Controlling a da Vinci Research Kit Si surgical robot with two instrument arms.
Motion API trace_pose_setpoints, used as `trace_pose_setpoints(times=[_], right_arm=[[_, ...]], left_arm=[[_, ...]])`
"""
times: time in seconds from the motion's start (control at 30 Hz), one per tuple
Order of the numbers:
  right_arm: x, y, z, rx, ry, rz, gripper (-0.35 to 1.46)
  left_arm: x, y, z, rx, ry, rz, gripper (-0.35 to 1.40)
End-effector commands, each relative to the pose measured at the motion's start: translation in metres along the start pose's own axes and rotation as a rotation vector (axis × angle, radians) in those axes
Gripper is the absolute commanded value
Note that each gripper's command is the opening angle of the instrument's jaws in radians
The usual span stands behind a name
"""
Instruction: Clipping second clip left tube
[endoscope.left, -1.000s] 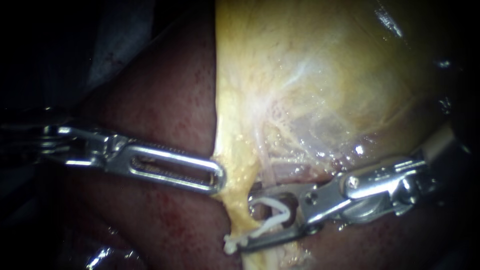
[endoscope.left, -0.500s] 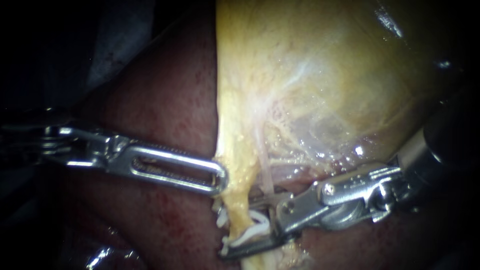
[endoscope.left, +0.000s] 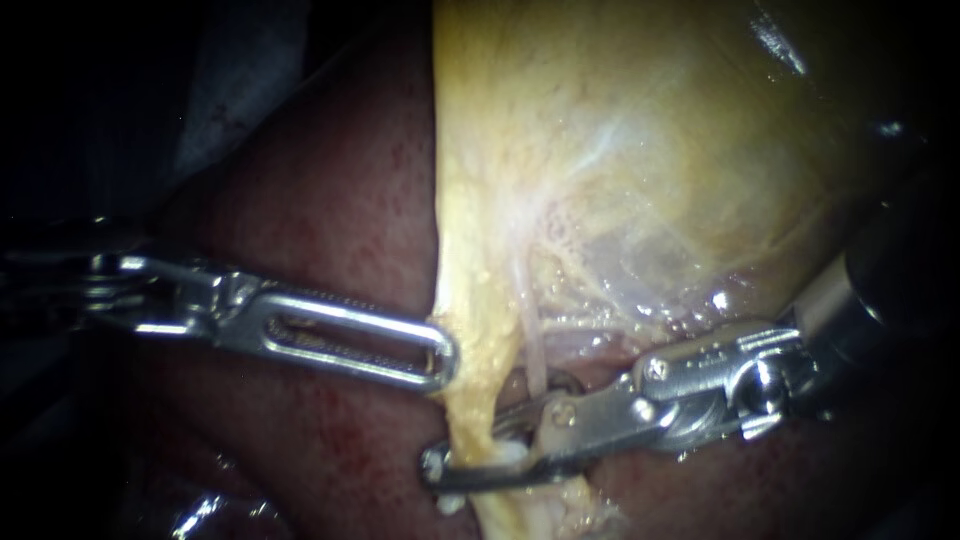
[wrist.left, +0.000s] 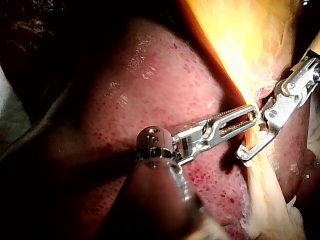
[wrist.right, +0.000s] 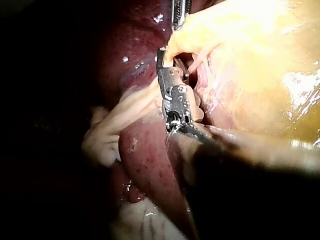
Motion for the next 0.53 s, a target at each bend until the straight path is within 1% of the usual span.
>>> trace_pose_setpoints(times=[0.03, 0.53], right_arm=[[0.0000, 0.0000, 0.0000, 0.006, -0.001, -0.003, -0.33], [-0.0001, 0.0001, -0.0001, 0.013, -0.004, 0.004, -0.33]], left_arm=[[0.0000, 0.0000, 0.0000, 0.000, 0.000, 0.000, -0.35], [0.0000, 0.0001, 0.0002, 0.001, 0.001, 0.000, -0.35]])
